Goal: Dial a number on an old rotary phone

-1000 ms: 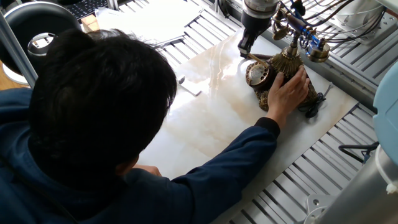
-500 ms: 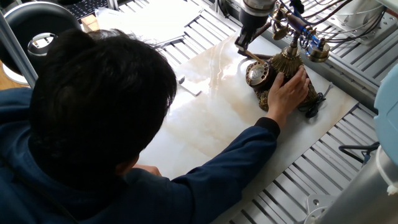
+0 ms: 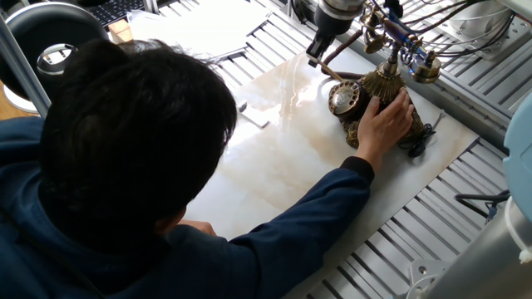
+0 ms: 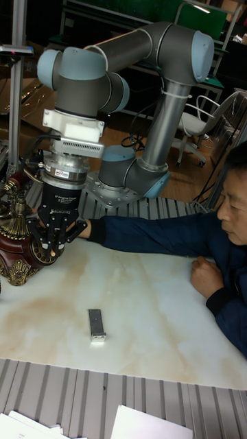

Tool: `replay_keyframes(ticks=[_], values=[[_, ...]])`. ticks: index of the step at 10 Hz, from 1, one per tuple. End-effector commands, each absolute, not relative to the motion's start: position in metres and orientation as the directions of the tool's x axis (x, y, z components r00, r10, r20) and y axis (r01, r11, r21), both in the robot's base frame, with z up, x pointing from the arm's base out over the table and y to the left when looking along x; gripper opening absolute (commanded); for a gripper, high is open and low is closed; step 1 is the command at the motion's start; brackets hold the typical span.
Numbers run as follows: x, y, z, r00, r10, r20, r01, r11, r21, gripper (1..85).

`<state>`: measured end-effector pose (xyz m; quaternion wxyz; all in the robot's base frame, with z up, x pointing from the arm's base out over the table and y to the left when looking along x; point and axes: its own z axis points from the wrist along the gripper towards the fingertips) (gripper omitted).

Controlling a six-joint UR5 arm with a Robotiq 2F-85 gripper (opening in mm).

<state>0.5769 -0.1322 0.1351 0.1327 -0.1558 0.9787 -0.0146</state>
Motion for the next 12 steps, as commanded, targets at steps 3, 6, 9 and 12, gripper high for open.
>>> replay_keyframes(ticks=[3,6,9,12], values=[[0.574,-0.132,0.136,-0.909,-0.298,-0.291,-0.293,0.954,-0.062,2.0],[0.567,-0.136,0.134,-0.906,-0.306,-0.291,-0.3,0.952,-0.068,2.0],[0.565,-0.135,0.135,-0.911,-0.308,-0.273,-0.3,0.951,-0.075,2.0],[0.561,-0.137,0.134,-0.91,-0.326,-0.257,-0.316,0.945,-0.082,2.0]])
